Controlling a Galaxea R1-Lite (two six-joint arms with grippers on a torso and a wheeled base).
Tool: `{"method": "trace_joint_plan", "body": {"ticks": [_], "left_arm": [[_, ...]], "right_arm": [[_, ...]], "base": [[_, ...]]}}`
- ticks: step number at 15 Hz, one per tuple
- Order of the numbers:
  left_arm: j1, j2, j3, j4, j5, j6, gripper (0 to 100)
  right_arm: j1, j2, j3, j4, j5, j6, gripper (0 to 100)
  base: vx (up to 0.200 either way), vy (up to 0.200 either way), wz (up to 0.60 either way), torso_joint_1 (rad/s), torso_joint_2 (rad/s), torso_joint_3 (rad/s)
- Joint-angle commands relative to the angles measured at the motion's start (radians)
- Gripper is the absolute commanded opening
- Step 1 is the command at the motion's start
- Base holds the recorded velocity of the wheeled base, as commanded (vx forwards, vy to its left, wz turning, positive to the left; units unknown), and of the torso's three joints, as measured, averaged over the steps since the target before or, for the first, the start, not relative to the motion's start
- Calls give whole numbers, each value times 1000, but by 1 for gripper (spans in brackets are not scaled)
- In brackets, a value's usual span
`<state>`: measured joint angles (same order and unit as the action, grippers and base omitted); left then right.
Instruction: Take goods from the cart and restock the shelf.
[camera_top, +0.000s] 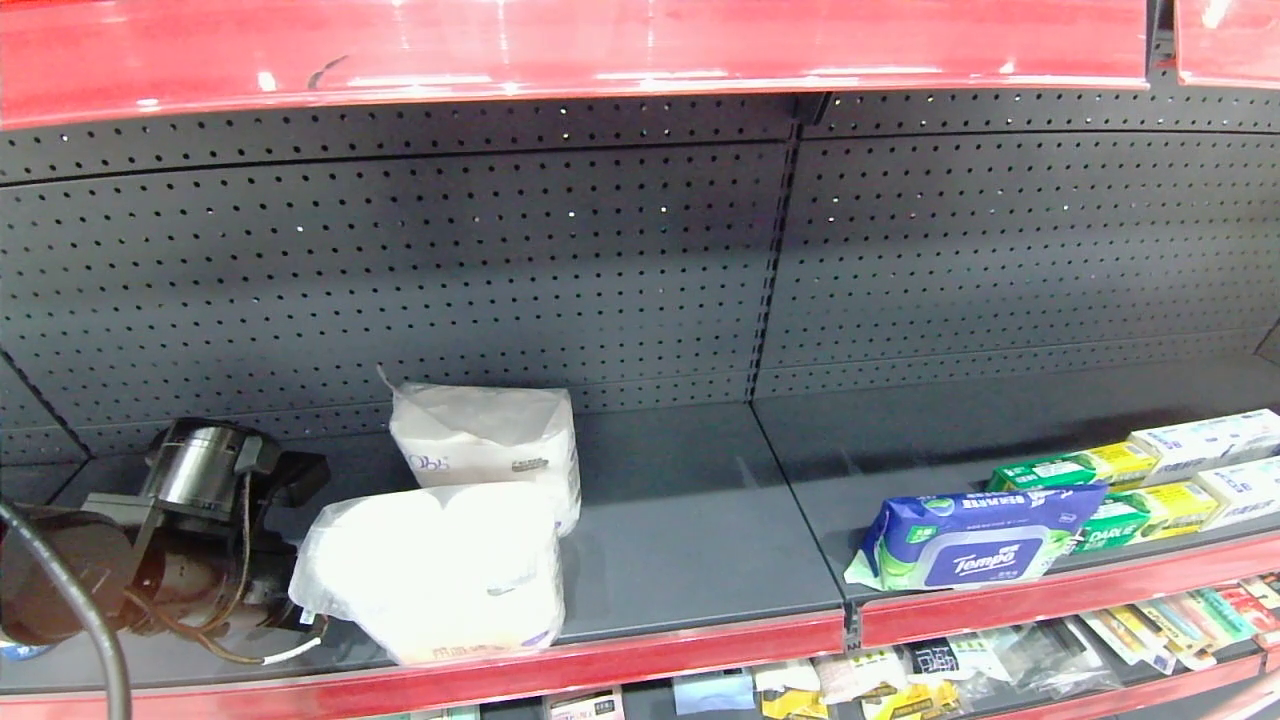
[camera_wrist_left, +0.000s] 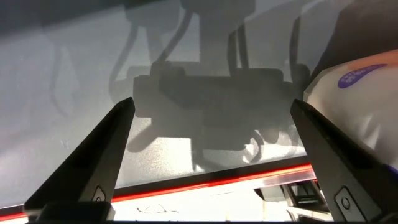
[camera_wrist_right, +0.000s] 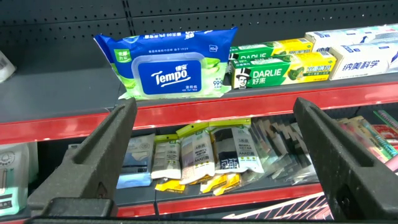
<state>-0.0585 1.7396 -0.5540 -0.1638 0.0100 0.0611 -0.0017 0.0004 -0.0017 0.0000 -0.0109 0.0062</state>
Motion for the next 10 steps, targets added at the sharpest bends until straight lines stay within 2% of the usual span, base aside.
{"method": "trace_joint_plan", "body": {"ticks": [1, 10], "left_arm": [[-3, -2, -1, 0, 1, 0, 100], [-9, 0, 0, 1, 1, -1, 100]], "right_arm": [[0, 0, 0, 0, 0, 0, 100], [0, 0, 0, 0, 0, 0, 100]], "base": [[0, 0, 0, 0, 0, 0], [0, 0, 0, 0, 0, 0]]}}
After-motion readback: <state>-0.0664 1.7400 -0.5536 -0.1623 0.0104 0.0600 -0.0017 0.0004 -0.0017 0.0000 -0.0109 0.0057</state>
